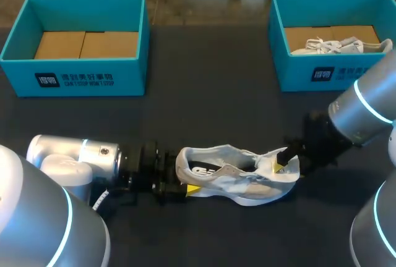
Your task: Take the shoe out of the shoebox, open the shoe tongue, remove and reinsert the insole, then place the shoe into the shoebox
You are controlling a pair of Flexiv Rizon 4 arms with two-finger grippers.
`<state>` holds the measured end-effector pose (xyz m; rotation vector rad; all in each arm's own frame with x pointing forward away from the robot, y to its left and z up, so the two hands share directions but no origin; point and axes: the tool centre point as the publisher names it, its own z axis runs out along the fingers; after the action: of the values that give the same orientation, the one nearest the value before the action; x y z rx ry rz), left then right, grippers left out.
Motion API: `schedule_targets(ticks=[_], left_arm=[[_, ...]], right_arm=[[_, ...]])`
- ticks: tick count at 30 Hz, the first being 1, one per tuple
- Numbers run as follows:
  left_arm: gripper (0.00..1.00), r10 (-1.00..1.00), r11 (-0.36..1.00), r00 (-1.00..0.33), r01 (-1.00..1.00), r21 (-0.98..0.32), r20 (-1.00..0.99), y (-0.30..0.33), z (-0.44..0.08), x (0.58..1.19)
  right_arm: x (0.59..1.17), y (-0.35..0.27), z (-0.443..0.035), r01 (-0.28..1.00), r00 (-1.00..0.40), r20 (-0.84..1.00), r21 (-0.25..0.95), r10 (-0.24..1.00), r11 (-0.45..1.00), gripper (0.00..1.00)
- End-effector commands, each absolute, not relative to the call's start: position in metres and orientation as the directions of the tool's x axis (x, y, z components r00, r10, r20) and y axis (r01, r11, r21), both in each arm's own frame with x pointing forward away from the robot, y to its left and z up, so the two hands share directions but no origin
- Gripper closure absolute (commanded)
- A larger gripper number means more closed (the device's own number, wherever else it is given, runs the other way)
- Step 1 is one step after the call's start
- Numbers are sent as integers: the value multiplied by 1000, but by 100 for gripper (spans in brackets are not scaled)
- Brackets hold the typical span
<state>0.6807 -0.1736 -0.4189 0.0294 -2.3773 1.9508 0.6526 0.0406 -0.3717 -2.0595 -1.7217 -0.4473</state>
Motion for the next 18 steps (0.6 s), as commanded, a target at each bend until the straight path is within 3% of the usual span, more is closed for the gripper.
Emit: schedule_targets(ticks=[1, 6, 11, 18], left_arm=[[100, 26, 197, -998, -56, -979, 63, -172, -420, 681], [100, 26, 197, -998, -56, -979, 63, -172, -420, 681], [100, 26, 197, -998, -56, -979, 63, -172, -420, 681], [100, 26, 197, -998, -56, -979, 63, -172, -420, 681]], right_arm=[[655, 43, -378, 982, 188, 552, -120, 813, -146, 53], [651, 48, -344, 985, 174, 480, -77, 860, -157, 50], [649, 54, -301, 985, 167, 376, -34, 911, -167, 39], [646, 59, -252, 987, 152, 270, 16, 951, -162, 32]])
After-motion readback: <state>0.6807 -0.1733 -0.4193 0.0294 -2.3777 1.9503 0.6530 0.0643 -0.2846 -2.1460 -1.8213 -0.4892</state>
